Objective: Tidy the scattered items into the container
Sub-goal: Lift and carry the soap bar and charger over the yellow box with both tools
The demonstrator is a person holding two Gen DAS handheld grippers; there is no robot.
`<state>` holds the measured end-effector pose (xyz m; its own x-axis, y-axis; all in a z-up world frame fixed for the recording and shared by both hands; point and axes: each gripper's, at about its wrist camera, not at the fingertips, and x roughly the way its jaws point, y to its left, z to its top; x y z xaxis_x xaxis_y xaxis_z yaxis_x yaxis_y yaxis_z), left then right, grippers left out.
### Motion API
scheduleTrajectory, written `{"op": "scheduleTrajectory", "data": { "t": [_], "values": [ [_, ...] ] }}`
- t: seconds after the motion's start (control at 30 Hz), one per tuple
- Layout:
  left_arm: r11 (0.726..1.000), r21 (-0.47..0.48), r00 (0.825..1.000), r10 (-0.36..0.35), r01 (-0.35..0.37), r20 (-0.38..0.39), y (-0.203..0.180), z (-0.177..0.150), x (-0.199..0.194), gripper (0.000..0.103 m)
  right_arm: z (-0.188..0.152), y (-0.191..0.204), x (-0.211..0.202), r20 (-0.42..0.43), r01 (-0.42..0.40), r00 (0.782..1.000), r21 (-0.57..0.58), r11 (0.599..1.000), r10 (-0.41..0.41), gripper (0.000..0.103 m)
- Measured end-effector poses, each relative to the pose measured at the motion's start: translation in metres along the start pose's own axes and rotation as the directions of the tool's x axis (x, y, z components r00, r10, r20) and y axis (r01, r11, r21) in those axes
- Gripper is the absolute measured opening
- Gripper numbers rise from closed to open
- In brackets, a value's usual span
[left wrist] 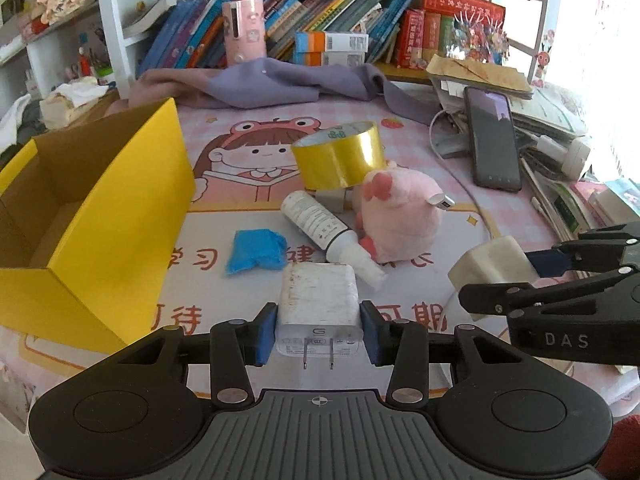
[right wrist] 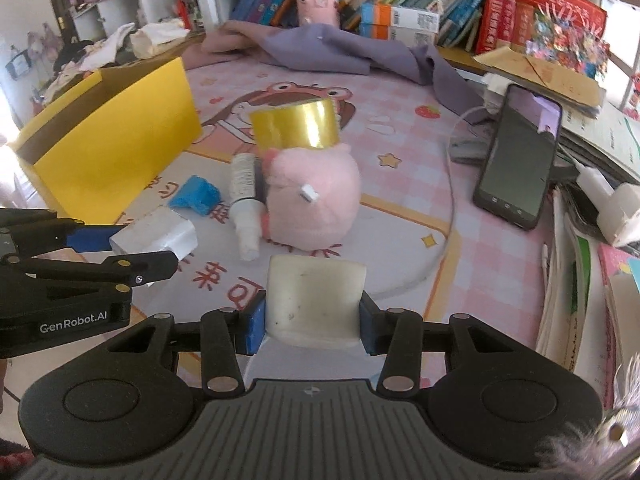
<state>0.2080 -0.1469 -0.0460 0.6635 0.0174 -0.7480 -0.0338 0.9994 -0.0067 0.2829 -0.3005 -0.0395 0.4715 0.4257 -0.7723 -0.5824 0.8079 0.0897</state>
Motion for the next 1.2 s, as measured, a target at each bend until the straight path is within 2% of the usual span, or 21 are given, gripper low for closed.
{"op": "scheduleTrajectory", "data": {
  "t": [0.23,0.57,0.8,1.0,1.2],
  "values": [
    [1.0,-0.009,0.999,-0.013,0.013,0.05,0.012,-0.007,-0.022,0.042,0.002,0.012,-0.01,0.029,0.007,1.0,-0.006,1.0,-0.007,0.043],
    [0.995,0.079,0.99,-0.068,0.059,0.121,0.041,-0.022,-0.059,0.042,-0.002,0.057,-0.036,0.098,0.058,0.993,0.036,0.998,-0.062,0.043],
    [0.995,0.07,0.988,-0.077,0.068,0.135,0.092,-0.049,-0.093,0.042,-0.009,0.12,-0.04,0.104,0.057,0.993,0.031,0.998,-0.06,0.043],
    [0.995,0.055,0.986,-0.087,0.08,0.145,0.131,-0.071,-0.114,0.042,-0.02,0.176,-0.038,0.07,0.038,0.997,0.009,0.999,-0.038,0.043],
    [0.992,0.084,0.985,-0.106,0.095,0.137,0.163,-0.093,-0.13,0.042,-0.037,0.222,-0.039,0.07,0.039,0.997,0.032,0.999,-0.041,0.043]
  ]
}}
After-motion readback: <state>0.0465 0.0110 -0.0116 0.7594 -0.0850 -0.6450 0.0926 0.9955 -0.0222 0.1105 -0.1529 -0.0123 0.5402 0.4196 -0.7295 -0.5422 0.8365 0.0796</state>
